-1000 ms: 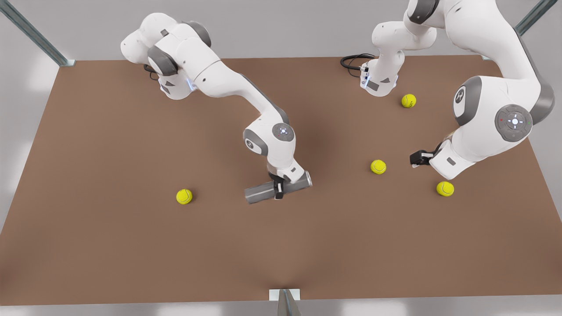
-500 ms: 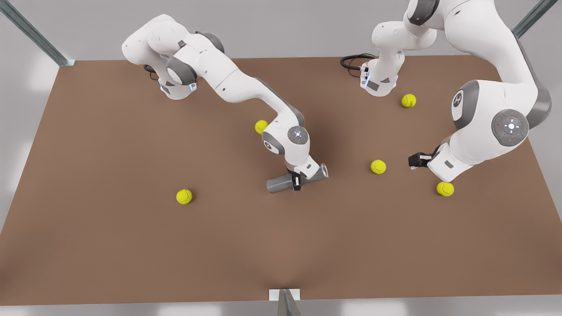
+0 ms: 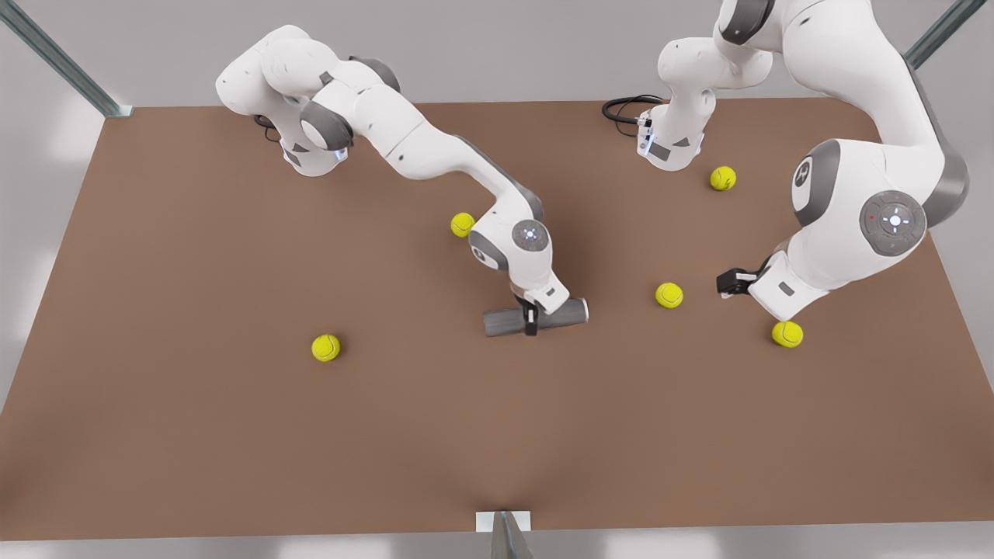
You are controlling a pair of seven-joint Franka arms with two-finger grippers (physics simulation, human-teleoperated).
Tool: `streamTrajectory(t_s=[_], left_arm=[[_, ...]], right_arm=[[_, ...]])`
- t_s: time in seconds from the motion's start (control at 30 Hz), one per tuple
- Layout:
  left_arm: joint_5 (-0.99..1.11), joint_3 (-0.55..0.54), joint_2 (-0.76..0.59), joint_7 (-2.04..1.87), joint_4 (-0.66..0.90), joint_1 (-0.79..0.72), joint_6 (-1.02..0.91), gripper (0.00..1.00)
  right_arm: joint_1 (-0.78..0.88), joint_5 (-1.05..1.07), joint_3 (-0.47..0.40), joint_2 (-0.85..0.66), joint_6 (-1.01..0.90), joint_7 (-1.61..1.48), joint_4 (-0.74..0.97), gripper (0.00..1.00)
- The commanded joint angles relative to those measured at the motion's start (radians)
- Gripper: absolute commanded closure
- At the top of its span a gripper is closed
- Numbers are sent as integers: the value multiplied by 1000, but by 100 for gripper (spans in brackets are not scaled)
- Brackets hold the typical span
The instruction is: Put the tennis tube upright
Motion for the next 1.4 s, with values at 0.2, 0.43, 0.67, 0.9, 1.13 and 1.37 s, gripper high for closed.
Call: streamTrajectory(t_s=[0.2, 0.43, 0.67, 0.9, 1.13, 1.37], left_arm=[[-111, -2, 10, -560, 1, -74, 38, 0], [-146, 0, 106, -1504, 1, -225, 366, 0], [-23, 9, 174, -2117, -136, -367, 630, 0], [-599, 188, 93, -827, -286, -346, 484, 0], [-862, 285, 44, 89, -452, -326, 372, 0], [-1134, 383, 67, 795, -648, -315, 389, 0]], right_arm=[[-27, -8, -35, -192, -271, 43, 1, 0], [-495, 8, -184, -673, -900, 203, -76, 0], [-644, 117, -299, -849, -1173, 482, -246, 0], [-639, 128, -311, -802, -1164, 481, -214, 0], [-633, 137, -328, -789, -1164, 478, -214, 0], [-631, 154, -339, -780, -1162, 478, -214, 0]])
